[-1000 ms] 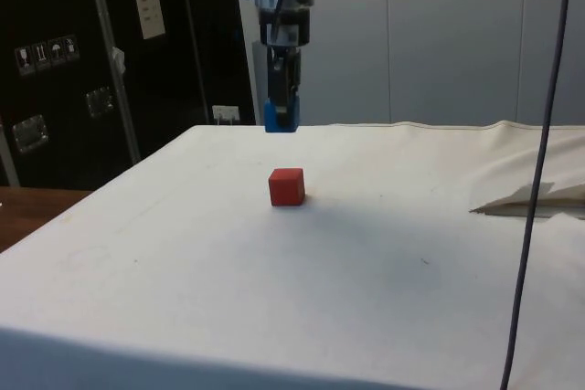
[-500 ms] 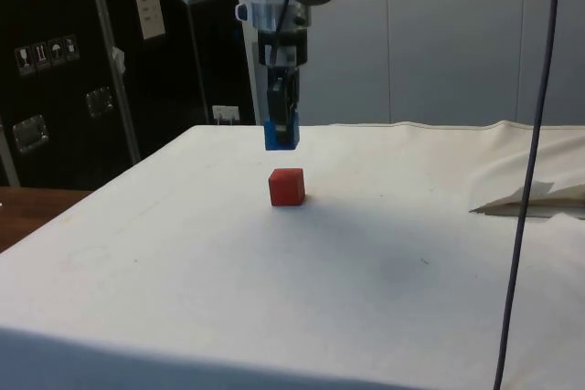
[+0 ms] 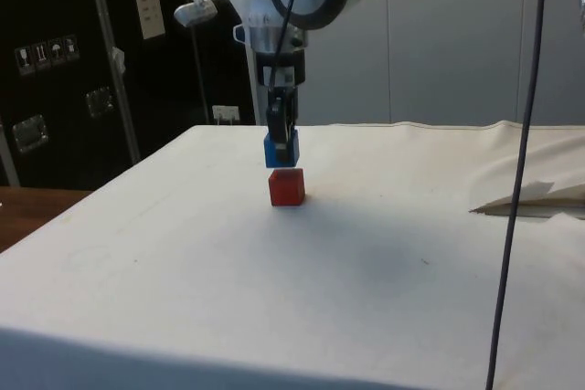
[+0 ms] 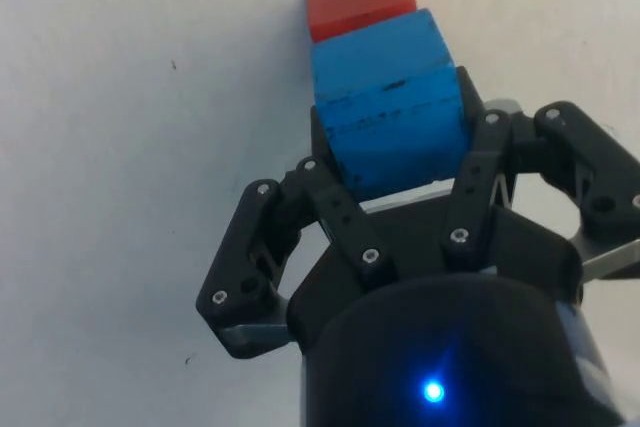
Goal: Stack the two cubes.
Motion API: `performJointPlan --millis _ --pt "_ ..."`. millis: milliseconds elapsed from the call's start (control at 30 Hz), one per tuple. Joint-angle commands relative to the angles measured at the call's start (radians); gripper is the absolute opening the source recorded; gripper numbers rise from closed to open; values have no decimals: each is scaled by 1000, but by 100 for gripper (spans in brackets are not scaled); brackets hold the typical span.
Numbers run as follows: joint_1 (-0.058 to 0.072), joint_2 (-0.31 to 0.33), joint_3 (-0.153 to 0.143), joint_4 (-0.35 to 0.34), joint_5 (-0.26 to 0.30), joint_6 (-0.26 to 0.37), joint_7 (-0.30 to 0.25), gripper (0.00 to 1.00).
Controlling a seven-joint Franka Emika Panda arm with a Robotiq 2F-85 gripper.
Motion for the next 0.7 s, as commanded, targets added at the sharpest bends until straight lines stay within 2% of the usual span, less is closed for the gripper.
performJointPlan --millis 0,667 --pt "3 8 2 0 1 10 7 3" --pt "4 42 17 7 0 16 13 3"
